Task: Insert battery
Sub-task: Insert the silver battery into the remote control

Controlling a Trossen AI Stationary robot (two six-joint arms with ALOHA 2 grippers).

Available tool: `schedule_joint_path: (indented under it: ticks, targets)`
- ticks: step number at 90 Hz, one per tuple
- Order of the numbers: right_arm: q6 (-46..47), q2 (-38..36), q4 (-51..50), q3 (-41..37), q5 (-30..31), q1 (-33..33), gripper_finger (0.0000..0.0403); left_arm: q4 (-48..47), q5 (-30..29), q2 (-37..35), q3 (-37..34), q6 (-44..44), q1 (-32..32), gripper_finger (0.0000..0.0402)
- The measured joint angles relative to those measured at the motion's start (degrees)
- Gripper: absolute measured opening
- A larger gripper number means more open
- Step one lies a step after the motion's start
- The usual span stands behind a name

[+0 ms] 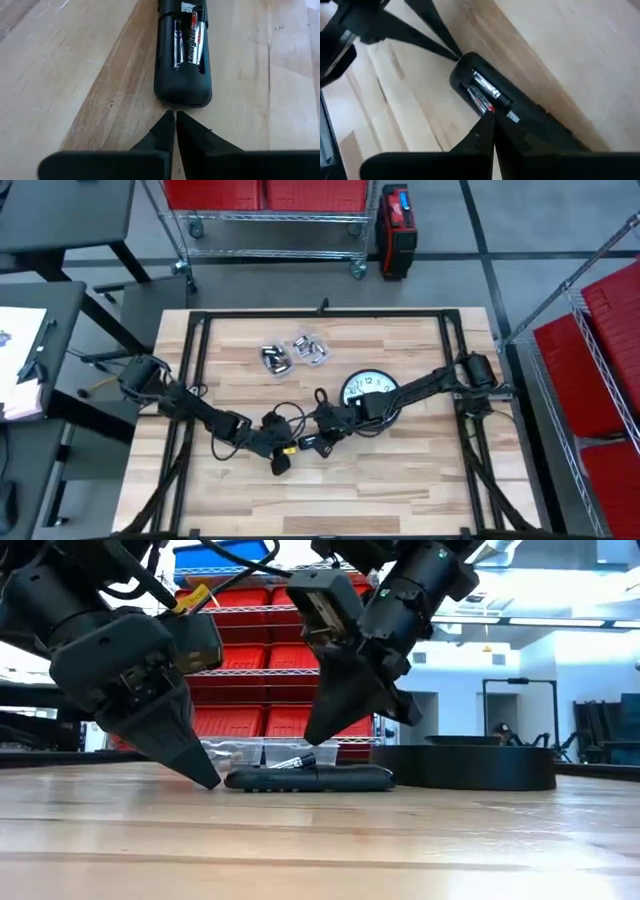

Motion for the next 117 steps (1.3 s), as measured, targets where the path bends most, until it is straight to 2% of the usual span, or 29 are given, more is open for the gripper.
schedule_joint_path:
  ticks: [48, 78, 96, 117]
  targets:
    - [1.5, 1.9, 2.2, 0.0, 0.2, 1.0, 0.0, 0.3, 0.0, 0.0, 0.0, 0.1, 0.0, 0.0]
    - [0.1, -0.1, 0.8, 0.0, 0.5, 1.2, 0.0, 0.3, 0.0, 0.0, 0.0, 0.5, 0.0, 0.0]
    - [-0.2, -0.1, 0.9, 0.0, 3.9, 0.5, 0.0, 0.3, 0.0, 0.0, 0.0, 0.5, 0.0, 0.0]
    - [1.2, 1.1, 0.9, 0.0, 3.4, 1.4, 0.0, 0.3, 0.0, 0.0, 0.0, 0.9, 0.0, 0.0]
